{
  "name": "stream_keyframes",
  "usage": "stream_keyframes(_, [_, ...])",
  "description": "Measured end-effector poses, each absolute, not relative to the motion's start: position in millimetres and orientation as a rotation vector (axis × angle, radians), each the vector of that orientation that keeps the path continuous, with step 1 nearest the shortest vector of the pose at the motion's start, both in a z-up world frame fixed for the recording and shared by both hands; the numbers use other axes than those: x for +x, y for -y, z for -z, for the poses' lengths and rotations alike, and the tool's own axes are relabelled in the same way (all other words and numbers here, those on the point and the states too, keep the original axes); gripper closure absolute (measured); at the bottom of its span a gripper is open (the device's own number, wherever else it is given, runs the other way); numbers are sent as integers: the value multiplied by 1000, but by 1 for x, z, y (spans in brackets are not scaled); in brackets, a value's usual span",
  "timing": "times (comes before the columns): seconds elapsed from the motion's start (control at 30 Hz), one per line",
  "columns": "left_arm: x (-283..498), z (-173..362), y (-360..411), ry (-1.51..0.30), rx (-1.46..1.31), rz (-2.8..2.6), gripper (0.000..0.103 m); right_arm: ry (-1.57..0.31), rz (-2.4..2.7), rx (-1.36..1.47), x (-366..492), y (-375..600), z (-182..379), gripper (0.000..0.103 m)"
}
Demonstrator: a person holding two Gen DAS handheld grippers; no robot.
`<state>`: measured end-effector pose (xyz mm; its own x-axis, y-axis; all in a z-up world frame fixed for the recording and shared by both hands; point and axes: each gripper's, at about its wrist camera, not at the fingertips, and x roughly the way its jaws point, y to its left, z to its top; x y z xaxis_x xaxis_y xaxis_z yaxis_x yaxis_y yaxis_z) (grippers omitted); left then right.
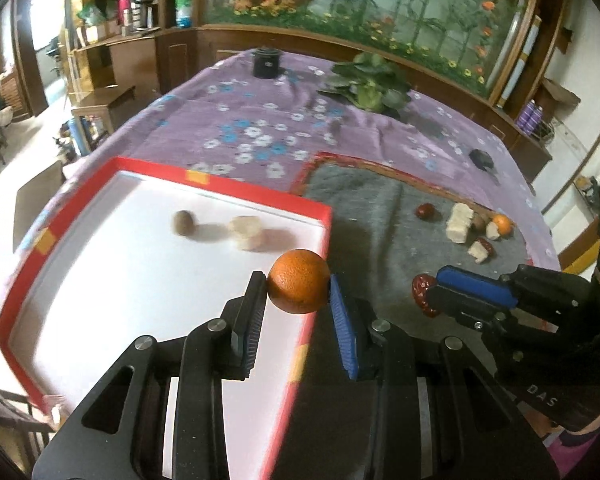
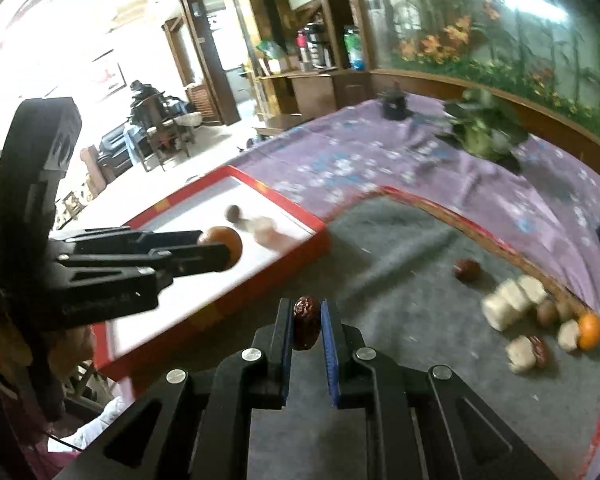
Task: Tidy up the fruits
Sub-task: 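Carry the orange toward the tray with left while right grasps a red date, then lower the orange and date into the tray and open both grippers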
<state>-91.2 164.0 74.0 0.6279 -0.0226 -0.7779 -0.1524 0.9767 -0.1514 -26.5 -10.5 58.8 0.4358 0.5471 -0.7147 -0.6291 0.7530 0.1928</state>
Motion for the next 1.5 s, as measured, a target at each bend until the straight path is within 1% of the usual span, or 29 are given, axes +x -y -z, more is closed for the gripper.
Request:
stream_keyframes(0.23, [-106, -74, -194, -871, -198, -156, 71, -829, -763, -113, -28, -28, -65, 90])
stream_keyframes(0.63, [-105, -54, -229, -908, -248, -202, 71, -858, -803, -156, -14, -81, -56, 90])
stream_keyframes(1.0, [-86, -42, -240, -950, -274, -212, 71, -939, -795, -162, 20, -113, -19, 90])
stream_keyframes(1.17, [-84, -38, -241, -966, -279, -228, 71, -930, -787, -160, 25, -113, -10, 89])
stream_keyframes(1.23, [-83, -38, -243, -968, -286, -233, 70, -927, -790, -147, 27, -111, -9, 86])
stream_keyframes(1.3, [-84, -37, -244, -971, -293, -235, 68, -924, -798, -137, 26, -109, -8, 76])
stream_keyframes(1.37, [-85, -39, -244, -969, -288, -259, 60, -912, -799, -128, 22, -104, -12, 71])
stream_keyframes(1.5, [-88, -43, -247, -956, -312, -264, 60, -878, -781, -95, 15, -86, -24, 70])
